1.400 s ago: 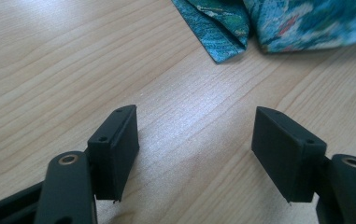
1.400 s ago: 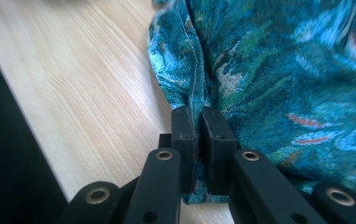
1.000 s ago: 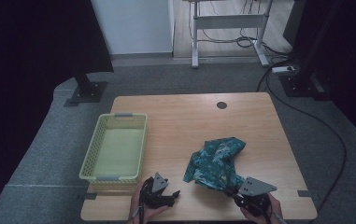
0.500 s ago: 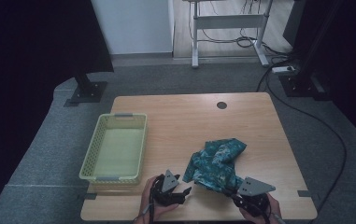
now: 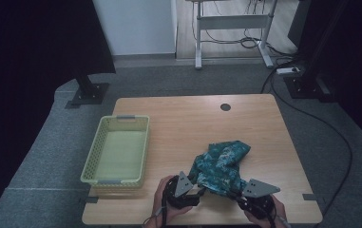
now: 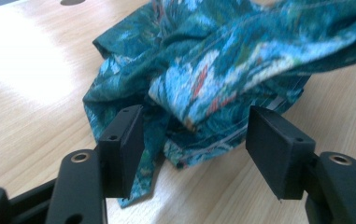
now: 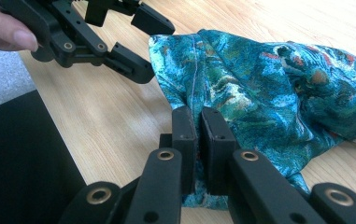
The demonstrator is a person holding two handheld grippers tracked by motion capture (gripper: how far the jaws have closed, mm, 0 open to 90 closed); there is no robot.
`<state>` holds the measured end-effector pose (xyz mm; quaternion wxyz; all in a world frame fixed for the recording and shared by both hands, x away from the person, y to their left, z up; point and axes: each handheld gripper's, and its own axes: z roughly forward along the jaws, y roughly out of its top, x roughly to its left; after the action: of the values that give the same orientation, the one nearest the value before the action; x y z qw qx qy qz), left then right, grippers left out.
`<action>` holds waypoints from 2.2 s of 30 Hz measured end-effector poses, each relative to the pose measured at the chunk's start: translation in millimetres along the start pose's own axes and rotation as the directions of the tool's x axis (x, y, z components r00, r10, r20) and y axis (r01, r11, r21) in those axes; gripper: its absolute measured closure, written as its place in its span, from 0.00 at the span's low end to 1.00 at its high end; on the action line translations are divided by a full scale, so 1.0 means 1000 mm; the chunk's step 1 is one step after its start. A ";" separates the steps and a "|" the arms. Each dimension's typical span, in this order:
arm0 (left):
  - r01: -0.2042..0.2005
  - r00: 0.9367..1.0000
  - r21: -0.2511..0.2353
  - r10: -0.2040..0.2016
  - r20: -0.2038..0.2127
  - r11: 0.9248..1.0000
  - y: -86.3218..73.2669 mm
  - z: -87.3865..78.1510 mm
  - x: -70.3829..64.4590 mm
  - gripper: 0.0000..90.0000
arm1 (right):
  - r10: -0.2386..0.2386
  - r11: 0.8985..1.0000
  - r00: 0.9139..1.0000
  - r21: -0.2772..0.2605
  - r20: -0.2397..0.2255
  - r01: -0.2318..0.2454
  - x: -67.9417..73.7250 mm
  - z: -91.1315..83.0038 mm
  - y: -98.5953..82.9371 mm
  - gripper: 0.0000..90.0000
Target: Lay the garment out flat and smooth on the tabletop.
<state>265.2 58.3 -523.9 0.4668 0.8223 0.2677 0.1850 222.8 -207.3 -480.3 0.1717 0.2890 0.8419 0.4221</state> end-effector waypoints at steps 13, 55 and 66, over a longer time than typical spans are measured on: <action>-0.011 0.999 0.007 0.012 -0.030 1.000 0.010 0.015 -0.001 0.85 | -0.004 1.000 1.000 0.011 -0.001 0.004 0.000 0.003 -0.001 0.93; 0.024 0.998 -0.091 -0.018 0.063 0.996 0.057 -0.056 -0.004 0.94 | 0.067 0.982 0.997 -0.180 0.043 -0.058 -0.012 -0.025 0.040 0.94; 0.120 0.988 -0.018 -0.117 0.099 0.993 0.030 -0.032 0.011 0.92 | 0.121 0.987 0.993 -0.103 0.012 -0.119 -0.018 0.008 0.017 0.93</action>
<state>264.7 73.6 -481.4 0.4995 0.8073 0.2906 0.1197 247.1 -205.7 -470.8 0.1680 0.3338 0.7987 0.4717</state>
